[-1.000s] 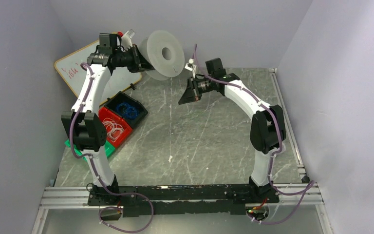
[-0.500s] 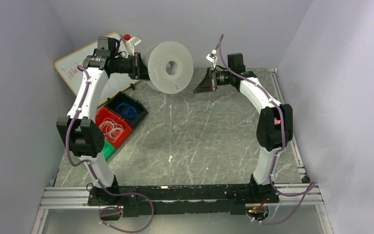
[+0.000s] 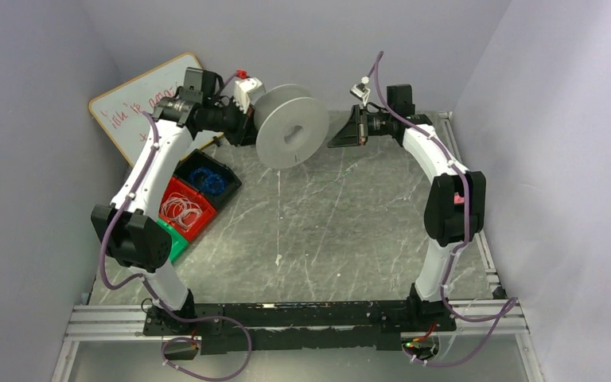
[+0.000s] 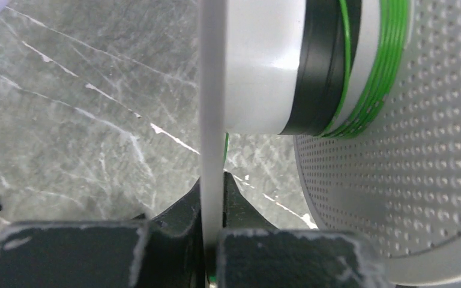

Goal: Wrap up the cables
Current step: Wrap the cable around the cable reel.

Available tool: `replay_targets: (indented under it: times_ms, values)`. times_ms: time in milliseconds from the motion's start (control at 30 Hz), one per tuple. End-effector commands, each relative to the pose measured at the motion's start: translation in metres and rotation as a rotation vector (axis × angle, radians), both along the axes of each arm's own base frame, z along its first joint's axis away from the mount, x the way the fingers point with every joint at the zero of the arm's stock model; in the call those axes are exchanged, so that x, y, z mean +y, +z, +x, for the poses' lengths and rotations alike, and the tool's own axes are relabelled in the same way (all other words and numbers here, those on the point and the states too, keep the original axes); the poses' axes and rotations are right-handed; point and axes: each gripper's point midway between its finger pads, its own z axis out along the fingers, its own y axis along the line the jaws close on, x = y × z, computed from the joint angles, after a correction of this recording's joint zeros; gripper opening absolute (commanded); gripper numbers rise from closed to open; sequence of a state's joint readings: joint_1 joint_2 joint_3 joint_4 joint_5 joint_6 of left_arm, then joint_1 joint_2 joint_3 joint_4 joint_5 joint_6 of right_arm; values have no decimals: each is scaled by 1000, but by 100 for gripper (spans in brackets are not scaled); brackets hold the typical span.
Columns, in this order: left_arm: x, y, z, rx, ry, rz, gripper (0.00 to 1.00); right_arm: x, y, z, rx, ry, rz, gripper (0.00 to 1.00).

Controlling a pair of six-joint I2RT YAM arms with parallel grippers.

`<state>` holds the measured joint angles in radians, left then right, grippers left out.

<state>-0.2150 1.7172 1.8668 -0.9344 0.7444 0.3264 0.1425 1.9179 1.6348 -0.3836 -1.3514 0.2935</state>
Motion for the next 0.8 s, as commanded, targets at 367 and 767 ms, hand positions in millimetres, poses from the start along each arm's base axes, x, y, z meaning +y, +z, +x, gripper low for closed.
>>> replay_targets:
  times_ms: [367,767]
  values:
    - [24,-18,42,-247,230,393,2,-25,89,-22,-78,53,164,2]
    - [-4,-34,36,-200,181,436,2,-23,103,-26,-85,47,168,7]
